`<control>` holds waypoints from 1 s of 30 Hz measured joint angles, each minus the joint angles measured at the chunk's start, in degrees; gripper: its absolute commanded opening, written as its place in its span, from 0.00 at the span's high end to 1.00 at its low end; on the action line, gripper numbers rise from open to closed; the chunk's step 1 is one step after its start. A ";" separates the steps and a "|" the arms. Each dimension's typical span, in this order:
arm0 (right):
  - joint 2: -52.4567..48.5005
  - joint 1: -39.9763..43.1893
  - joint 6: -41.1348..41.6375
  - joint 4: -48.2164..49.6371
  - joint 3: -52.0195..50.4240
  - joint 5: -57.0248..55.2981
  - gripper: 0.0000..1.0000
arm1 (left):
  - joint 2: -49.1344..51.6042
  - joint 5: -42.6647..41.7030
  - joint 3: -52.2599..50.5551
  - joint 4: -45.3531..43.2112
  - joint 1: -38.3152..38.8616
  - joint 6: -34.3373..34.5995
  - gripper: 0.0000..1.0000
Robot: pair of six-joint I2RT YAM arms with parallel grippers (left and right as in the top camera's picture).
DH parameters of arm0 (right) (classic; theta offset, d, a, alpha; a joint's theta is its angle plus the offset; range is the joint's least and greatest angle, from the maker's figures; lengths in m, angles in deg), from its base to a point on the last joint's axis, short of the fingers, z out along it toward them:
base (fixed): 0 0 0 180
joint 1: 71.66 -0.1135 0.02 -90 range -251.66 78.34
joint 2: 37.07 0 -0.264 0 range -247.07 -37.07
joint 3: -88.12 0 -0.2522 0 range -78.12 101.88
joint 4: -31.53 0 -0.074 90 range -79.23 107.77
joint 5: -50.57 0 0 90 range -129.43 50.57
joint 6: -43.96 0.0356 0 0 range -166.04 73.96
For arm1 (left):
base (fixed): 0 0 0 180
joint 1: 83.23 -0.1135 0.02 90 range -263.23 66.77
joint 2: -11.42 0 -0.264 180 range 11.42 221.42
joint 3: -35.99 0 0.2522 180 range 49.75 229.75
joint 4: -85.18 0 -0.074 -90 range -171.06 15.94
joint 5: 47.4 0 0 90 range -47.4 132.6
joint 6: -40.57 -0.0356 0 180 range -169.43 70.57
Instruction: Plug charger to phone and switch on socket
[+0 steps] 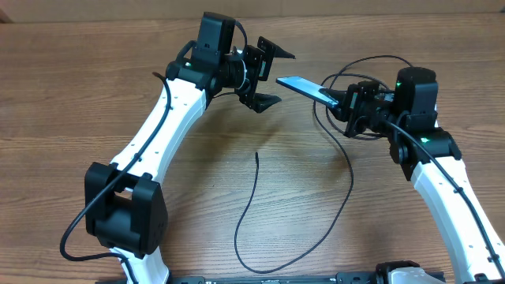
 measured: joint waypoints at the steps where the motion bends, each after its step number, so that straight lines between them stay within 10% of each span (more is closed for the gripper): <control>1: 0.00 -0.37 0.59 0.81 0.00 0.00 0.96 | 0.00 0.17 0.00 0.00 0.26 0.42 0.01; 30: -0.02 -3.85 5.66 2.43 0.00 -3.10 0.96 | -0.02 10.01 0.00 0.00 5.46 2.91 0.00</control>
